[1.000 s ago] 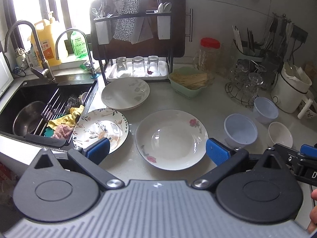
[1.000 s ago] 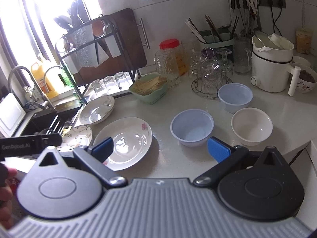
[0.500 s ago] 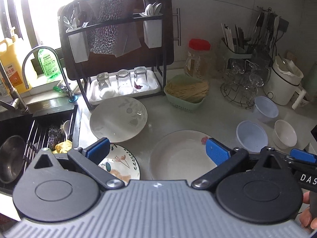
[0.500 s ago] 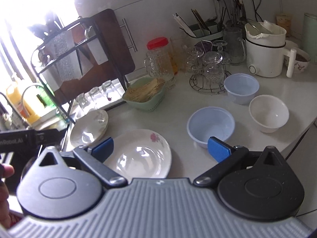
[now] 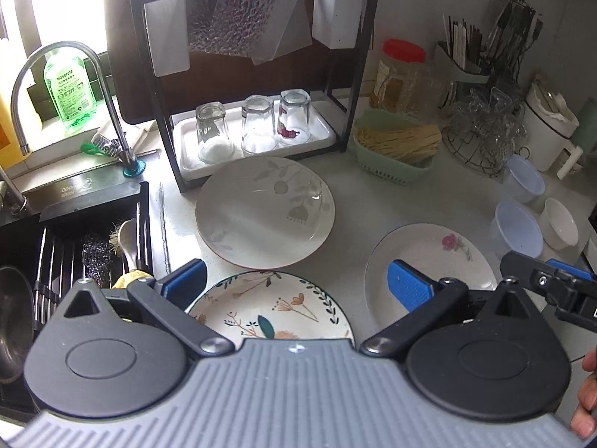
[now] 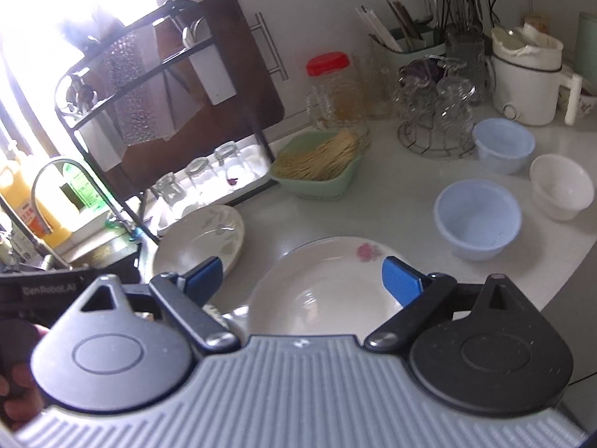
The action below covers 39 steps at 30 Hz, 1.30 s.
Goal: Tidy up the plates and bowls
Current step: 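Move both grippers to the deer-patterned plate rim and close them, then lift the deer-patterned plate with both grippers toward the pink-flower plate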
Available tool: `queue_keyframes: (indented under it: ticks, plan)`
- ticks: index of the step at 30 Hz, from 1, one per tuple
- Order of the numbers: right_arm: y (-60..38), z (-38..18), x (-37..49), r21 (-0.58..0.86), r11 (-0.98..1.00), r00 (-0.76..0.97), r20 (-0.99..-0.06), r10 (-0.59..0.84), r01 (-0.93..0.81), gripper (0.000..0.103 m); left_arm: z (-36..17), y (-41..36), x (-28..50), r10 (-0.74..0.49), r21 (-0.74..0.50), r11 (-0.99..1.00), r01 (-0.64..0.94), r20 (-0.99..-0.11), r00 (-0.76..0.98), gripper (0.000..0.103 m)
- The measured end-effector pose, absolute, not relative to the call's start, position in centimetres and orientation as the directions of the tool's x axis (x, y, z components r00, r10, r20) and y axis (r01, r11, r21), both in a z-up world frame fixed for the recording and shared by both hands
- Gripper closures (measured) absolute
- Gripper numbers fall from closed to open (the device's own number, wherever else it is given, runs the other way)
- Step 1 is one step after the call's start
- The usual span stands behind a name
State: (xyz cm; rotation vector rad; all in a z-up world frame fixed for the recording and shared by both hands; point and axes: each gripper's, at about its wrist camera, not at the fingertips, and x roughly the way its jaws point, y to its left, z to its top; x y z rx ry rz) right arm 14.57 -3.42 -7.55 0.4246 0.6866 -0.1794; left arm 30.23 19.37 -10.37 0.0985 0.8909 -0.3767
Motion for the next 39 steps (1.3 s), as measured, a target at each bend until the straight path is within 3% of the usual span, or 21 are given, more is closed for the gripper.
queue_keyframes:
  ticks: [8,11,13,17,24,32,34,39]
  plan:
    - [0.8,-9.8,17.4,0.341,0.908,0.69,-0.719,0.084,0.245,0.01,-14.7,23.6,33.3,-0.31,-0.121,0.915,0.385,-0.823,0.477,0.0]
    - [2.7,-10.9,18.3,0.347,0.91,0.647,-0.752,0.125,0.228,0.027,-16.4,24.9,34.1,-0.312,-0.134,0.911,0.39,-0.842,0.439,0.003]
    - [3.6,-11.7,18.8,0.37,0.903,0.617,-0.769,0.166,0.219,0.027,-17.5,25.6,34.4,-0.303,-0.13,0.91,0.393,-0.857,0.417,0.014]
    - [5.1,-13.4,19.9,0.364,0.905,0.546,-0.815,0.195,0.22,0.034,-19.6,27.3,35.1,-0.32,-0.169,0.908,0.384,-0.871,0.374,0.022]
    - [5.9,-16.1,20.9,0.337,0.9,0.434,-0.879,0.196,0.275,0.065,-22.1,28.8,36.2,-0.29,-0.134,0.912,0.388,-0.878,0.381,0.03]
    - [5.7,-17.4,21.5,0.303,0.908,0.421,-0.892,0.164,0.289,0.082,-24.3,30.4,37.6,-0.363,-0.263,0.91,0.32,-0.878,0.312,0.056]
    - [5.6,-17.7,21.7,0.298,0.909,0.427,-0.891,0.155,0.293,0.089,-24.4,30.3,37.7,-0.373,-0.272,0.907,0.322,-0.874,0.312,0.056]
    - [5.6,-18.5,22.5,0.315,0.901,0.422,-0.89,0.171,0.297,0.092,-24.5,29.9,37.9,-0.4,-0.296,0.892,0.342,-0.87,0.289,0.058]
